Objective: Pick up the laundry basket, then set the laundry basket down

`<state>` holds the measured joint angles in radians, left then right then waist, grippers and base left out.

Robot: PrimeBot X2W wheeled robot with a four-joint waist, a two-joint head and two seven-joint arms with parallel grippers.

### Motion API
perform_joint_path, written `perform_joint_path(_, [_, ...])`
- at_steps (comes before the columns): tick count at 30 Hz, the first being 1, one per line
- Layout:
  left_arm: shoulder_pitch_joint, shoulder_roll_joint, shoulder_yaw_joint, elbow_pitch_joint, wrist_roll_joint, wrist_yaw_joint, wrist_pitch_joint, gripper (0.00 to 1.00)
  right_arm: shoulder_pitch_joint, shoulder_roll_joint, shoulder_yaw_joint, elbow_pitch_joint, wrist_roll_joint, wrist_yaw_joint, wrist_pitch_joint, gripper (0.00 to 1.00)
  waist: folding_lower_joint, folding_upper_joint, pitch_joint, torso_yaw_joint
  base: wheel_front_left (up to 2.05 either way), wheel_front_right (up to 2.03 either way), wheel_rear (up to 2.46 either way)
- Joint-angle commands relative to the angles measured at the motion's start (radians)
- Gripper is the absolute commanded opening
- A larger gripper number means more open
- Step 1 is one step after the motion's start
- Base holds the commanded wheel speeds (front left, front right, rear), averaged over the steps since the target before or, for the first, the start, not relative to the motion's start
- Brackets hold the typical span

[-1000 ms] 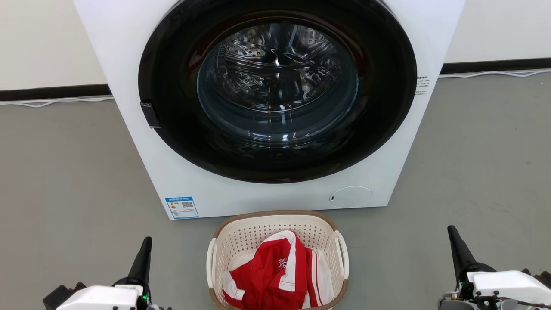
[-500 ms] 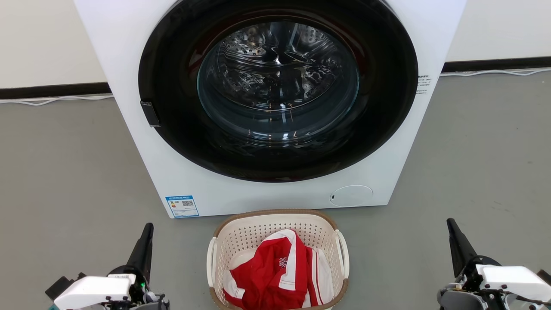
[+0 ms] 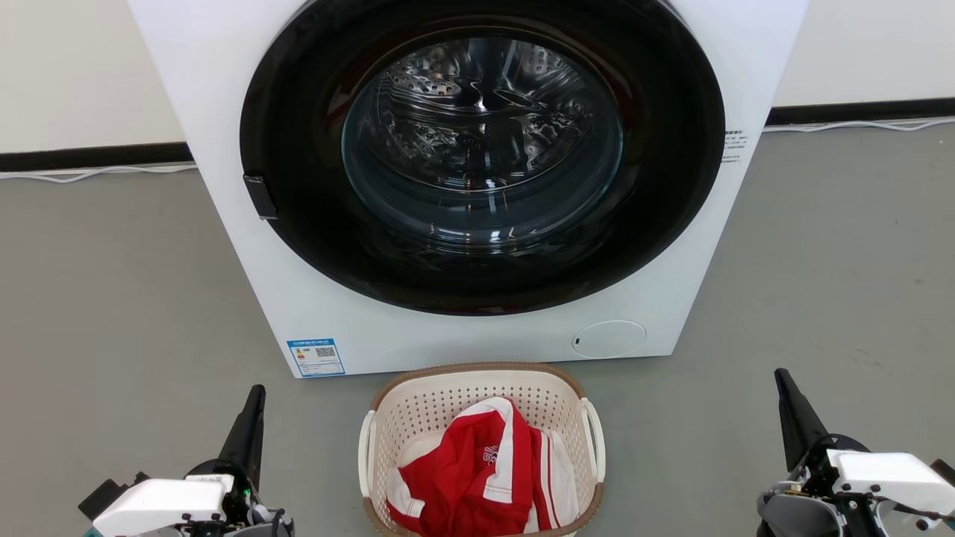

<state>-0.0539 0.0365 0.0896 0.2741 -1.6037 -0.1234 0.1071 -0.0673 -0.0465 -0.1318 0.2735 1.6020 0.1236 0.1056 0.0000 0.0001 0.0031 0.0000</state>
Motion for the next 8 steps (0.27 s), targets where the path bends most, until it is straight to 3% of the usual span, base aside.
perform_joint_path(1, [-0.054, 0.014, 0.024, -0.029, -0.005, -0.007, 0.006, 0.00, -0.041, -0.004, 0.018, -0.029, 0.006, 0.007, 0.008, 0.00, 0.0000, -0.0001, 0.000, 0.000, 0.00, 0.00, 0.00])
perform_joint_path(8, [-0.054, 0.014, 0.024, -0.029, -0.005, -0.007, 0.006, 0.00, -0.041, -0.004, 0.018, -0.029, 0.006, 0.007, 0.008, 0.00, 0.0000, -0.0001, 0.000, 0.000, 0.00, 0.00, 0.00])
